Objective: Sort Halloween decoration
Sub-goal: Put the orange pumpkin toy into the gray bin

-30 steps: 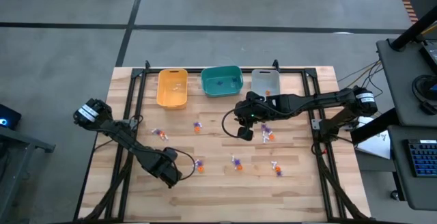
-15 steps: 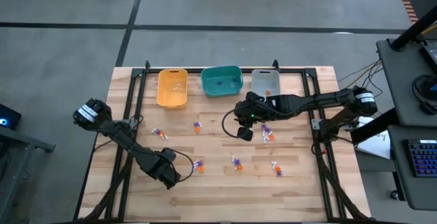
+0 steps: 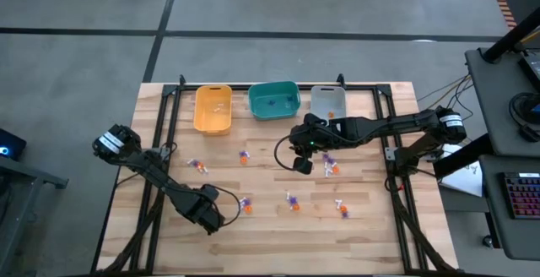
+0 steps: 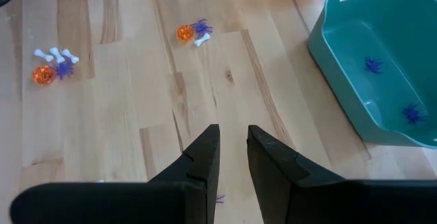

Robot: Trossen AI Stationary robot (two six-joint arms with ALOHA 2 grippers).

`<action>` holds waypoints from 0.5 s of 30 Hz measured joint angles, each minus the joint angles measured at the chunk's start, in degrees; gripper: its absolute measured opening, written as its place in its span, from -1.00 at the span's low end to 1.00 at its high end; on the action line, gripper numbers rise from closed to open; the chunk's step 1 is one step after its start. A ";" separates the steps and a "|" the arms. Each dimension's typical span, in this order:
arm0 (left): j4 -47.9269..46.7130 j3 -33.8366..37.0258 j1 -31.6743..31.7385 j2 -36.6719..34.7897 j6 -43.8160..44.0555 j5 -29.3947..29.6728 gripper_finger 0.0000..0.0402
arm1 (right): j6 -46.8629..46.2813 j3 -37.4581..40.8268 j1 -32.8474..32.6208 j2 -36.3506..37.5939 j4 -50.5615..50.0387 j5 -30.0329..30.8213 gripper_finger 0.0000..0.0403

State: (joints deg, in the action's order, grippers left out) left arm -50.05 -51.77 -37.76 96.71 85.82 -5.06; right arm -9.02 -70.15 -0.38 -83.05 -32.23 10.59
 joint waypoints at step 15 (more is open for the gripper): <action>0.28 -0.30 -0.06 -0.30 -1.38 0.52 -0.71 | -0.02 0.09 0.00 0.00 0.02 0.00 -0.66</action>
State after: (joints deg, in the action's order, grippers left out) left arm -49.77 -52.07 -37.82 96.41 84.44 -4.54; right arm -9.04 -70.06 -0.38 -83.05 -32.21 10.59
